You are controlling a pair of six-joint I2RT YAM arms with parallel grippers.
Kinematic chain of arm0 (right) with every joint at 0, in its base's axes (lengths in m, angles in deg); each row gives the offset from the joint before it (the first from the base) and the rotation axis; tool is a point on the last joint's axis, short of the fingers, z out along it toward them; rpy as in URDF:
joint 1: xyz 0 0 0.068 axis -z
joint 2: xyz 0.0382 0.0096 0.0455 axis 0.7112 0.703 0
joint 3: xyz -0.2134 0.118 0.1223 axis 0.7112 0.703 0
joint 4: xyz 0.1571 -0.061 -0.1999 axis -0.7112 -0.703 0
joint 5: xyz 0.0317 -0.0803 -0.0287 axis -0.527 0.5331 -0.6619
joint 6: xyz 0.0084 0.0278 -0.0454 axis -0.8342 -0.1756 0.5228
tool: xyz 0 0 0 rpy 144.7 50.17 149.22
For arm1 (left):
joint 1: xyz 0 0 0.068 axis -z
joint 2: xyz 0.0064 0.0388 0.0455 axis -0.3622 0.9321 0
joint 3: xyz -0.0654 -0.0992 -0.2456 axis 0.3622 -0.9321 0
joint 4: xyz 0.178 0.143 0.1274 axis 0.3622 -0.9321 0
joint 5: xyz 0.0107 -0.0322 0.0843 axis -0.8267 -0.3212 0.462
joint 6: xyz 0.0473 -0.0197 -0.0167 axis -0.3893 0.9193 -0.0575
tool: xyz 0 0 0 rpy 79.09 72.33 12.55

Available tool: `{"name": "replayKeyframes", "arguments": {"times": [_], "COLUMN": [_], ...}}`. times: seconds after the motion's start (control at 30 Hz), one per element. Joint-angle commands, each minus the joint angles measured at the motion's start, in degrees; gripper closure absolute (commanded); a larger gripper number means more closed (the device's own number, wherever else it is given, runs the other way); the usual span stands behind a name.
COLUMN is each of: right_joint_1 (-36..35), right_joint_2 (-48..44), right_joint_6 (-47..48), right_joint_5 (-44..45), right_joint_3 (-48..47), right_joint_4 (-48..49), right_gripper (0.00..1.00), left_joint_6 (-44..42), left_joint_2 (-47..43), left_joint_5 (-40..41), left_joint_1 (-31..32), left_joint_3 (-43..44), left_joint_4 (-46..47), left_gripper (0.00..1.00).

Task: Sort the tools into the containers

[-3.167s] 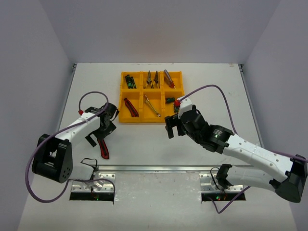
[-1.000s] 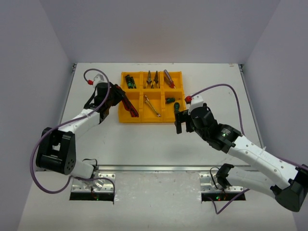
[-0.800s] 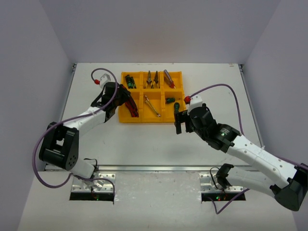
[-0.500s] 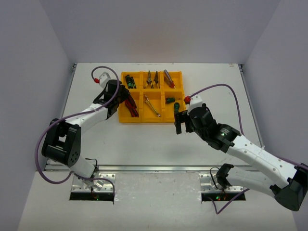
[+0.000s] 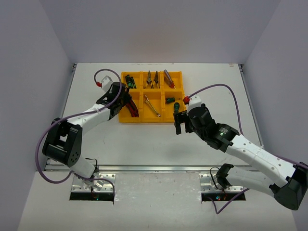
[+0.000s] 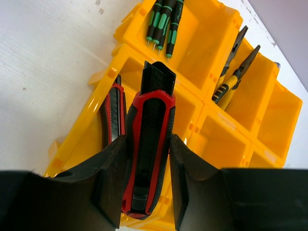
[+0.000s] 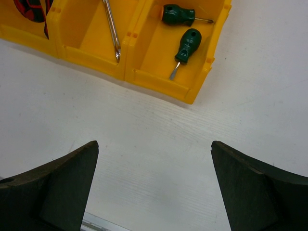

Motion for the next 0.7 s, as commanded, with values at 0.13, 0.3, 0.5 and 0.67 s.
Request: {"name": "replayKeyframes", "arguments": {"times": [0.13,0.3,0.5,0.67], "right_joint_1": [0.3,0.3,1.3,3.4], "right_joint_2": [-1.1,-0.8,0.3,-1.0], "right_joint_6": [0.1,0.2,1.6,1.9], "right_joint_5": [0.4,0.2,1.8,6.2], "right_joint_3": [-1.1,-1.4,-4.3,-8.9], "right_joint_4": [1.1,0.9,-2.7,-8.4], "right_gripper": [0.01,0.01,0.01,0.01], "left_joint_6": [2.4,0.2,-7.4,-15.6], "left_joint_2": [0.1,-2.2,-10.2,-14.6], "left_joint_5": [3.9,4.8,5.7,5.1], "left_joint_1": [0.5,0.4,0.5,0.5], "left_joint_3": [5.0,8.7,12.8,18.3], "left_joint_4": [-3.6,-6.1,-12.3,-25.7], "left_gripper": [0.18,0.07,0.0,0.0]}}
